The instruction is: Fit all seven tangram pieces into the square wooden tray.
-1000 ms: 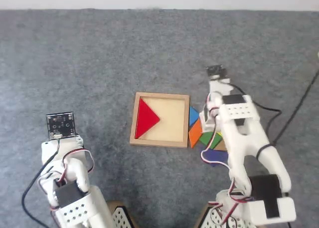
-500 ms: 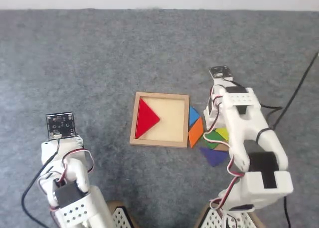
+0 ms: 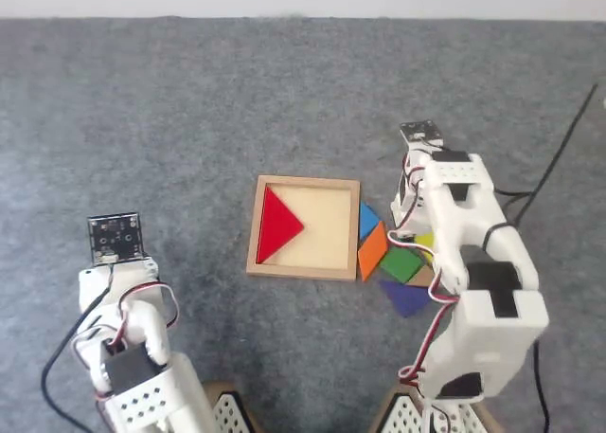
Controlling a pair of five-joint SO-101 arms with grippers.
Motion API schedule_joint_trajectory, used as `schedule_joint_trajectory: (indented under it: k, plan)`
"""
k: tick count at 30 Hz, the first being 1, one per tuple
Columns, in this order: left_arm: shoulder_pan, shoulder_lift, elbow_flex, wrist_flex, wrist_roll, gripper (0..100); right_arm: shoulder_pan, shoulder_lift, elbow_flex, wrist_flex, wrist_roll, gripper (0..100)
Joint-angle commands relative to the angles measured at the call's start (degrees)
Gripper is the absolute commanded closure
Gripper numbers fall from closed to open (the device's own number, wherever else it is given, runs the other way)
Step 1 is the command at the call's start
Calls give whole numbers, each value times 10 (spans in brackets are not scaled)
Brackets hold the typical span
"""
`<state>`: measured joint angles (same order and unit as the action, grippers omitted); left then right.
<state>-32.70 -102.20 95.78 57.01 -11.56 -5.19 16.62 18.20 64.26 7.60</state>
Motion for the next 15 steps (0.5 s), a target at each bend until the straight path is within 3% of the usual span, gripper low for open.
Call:
schedule_joint_trajectory:
  k: [1, 6, 12, 15]
  plan:
    - [-4, -6, -28, -14, 3, 937, 0, 18, -67, 16, 1, 597]
    - [-4, -6, -28, -14, 3, 937, 4, 46, -121, 51, 1, 604]
    - [-4, -6, -28, -14, 3, 937, 10, 48, -129, 91, 1, 738]
    - [-4, -6, -28, -14, 3, 937, 29, 43, -130, 104, -11, 673]
